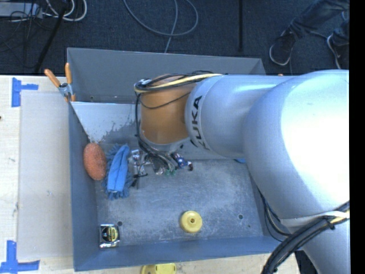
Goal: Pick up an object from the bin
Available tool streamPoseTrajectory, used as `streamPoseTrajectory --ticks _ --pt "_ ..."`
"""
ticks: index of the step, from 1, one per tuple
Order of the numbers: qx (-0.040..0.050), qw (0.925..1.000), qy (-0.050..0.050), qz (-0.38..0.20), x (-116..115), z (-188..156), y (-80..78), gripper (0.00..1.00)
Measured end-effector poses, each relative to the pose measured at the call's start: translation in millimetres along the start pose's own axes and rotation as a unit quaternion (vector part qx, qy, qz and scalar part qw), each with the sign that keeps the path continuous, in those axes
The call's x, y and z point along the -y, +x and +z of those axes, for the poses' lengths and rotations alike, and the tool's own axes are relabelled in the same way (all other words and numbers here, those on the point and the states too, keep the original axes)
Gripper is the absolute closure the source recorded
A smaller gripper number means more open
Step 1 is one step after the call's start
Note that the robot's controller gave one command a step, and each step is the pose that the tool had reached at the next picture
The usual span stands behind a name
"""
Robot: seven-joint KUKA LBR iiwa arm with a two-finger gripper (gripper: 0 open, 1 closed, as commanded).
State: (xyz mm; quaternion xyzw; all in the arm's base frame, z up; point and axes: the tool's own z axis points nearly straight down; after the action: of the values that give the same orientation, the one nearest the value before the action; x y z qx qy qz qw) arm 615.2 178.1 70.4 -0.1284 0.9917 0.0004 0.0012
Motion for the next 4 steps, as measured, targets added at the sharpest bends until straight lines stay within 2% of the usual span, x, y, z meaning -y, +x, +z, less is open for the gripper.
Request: streamPoseTrajectory --ticks 1,2,3,4 --pt "-0.0001 1.0000 0.000 0.000 0.1 0.0 0.0 1.00" --pt "-0.0050 1.0000 0.000 -0.001 -1.0 -46.5 10.7 1.00" --pt "-0.0019 1.0000 0.000 -0.009 -19.3 -116.0 10.9 0.00" --pt "0.0003 0.9999 0.000 -0.011 -25.0 -124.7 10.5 0.00"
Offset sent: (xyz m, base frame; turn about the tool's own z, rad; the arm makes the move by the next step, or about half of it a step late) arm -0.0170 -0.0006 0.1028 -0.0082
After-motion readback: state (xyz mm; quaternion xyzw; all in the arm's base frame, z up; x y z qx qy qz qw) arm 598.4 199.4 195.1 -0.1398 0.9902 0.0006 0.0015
